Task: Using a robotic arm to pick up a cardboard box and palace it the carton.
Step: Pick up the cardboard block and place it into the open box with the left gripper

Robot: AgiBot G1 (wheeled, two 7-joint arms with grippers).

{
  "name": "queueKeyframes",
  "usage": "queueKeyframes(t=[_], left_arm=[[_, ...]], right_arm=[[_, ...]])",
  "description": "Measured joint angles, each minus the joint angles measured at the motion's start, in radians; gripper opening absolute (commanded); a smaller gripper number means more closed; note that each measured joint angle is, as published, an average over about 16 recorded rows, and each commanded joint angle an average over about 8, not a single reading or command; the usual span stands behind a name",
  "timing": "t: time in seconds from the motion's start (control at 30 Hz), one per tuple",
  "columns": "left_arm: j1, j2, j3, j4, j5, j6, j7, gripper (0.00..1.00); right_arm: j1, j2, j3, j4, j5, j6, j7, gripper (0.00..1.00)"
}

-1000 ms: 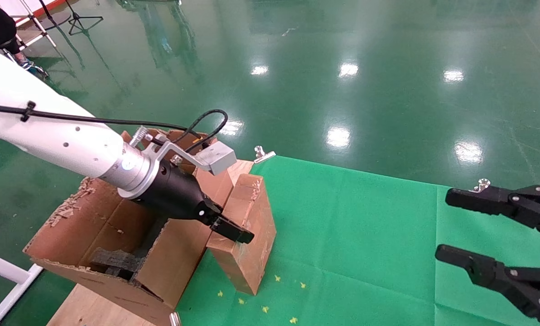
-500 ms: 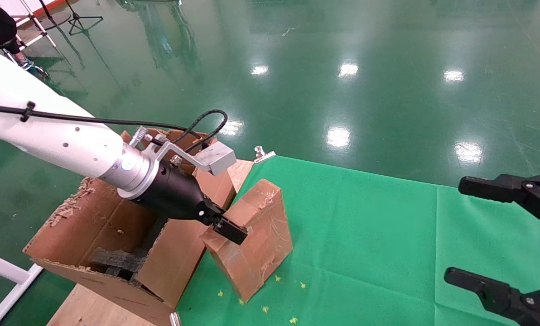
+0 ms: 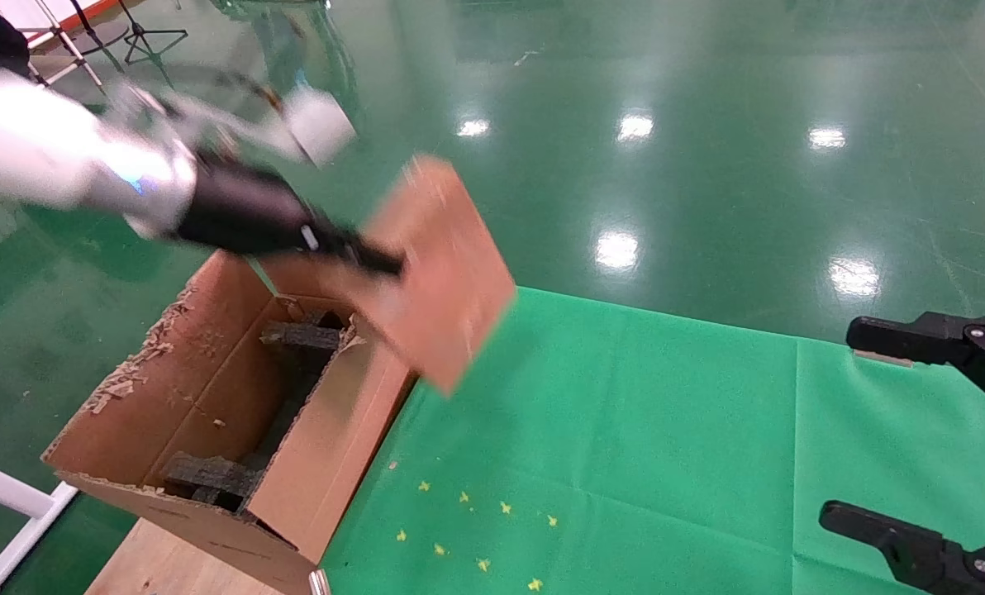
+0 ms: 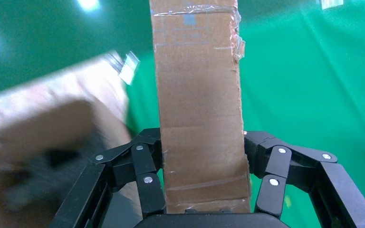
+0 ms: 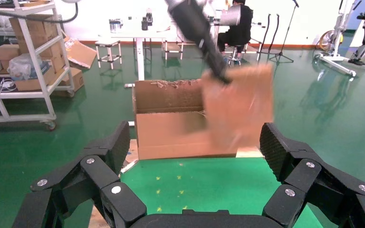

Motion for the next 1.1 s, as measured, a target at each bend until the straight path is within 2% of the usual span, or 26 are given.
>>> queueKeyframes(t=[0.3,0.5,0.77,1.1], left_arm=[[-0.154,-0.061,-0.047,0.170,0.063,-0.026,0.115,0.00],[-0.203,-0.099,-0.037,0.288,0.132,-0.030,0.210,0.00],[-0.170,-0.129,0.002,0.427,0.203,-0.060,0.334,0.00],[-0.096,-0.120,0.037,0.604,0.238,-0.131,0.462,0.00]], right_arm=[[0.000,0.000,0.000,0.000,0.000,0.000,0.000,1.00],[0.000,0.000,0.000,0.000,0.000,0.000,0.000,1.00],[0.000,0.000,0.000,0.000,0.000,0.000,0.000,1.00],[0.000,0.000,0.000,0.000,0.000,0.000,0.000,1.00]])
